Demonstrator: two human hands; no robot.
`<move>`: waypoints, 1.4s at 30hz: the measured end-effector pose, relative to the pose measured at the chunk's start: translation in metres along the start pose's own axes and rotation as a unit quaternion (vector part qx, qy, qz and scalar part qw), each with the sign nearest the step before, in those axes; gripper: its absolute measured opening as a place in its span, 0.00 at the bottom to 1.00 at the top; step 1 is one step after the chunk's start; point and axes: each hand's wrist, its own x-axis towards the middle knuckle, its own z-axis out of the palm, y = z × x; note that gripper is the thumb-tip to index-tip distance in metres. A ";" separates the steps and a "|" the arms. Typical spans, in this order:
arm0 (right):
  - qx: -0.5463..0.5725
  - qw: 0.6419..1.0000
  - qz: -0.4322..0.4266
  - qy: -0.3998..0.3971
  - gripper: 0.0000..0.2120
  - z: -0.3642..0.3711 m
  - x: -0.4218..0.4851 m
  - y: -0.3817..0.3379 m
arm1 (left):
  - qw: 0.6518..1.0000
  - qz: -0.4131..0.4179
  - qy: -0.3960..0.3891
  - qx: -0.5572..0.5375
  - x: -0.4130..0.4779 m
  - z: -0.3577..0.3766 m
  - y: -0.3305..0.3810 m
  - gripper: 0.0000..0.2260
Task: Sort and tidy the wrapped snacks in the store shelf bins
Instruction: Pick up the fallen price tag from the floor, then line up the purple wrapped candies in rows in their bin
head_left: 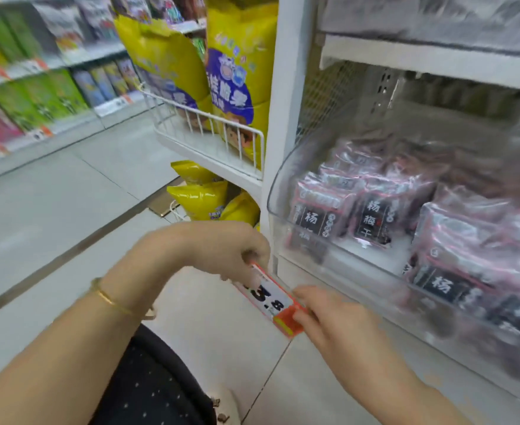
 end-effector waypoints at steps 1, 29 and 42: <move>0.015 0.997 -0.023 0.071 0.10 -0.021 -0.001 -0.005 | 0.997 0.022 0.063 -0.034 -0.012 -0.007 0.009 0.04; -0.108 0.989 0.000 0.105 0.11 -0.066 0.043 0.008 | 0.916 0.095 0.346 0.181 0.060 -0.043 0.099 0.14; -0.091 0.962 0.160 0.200 0.09 -0.154 0.033 0.098 | 0.892 0.070 0.295 0.335 0.133 -0.048 0.111 0.23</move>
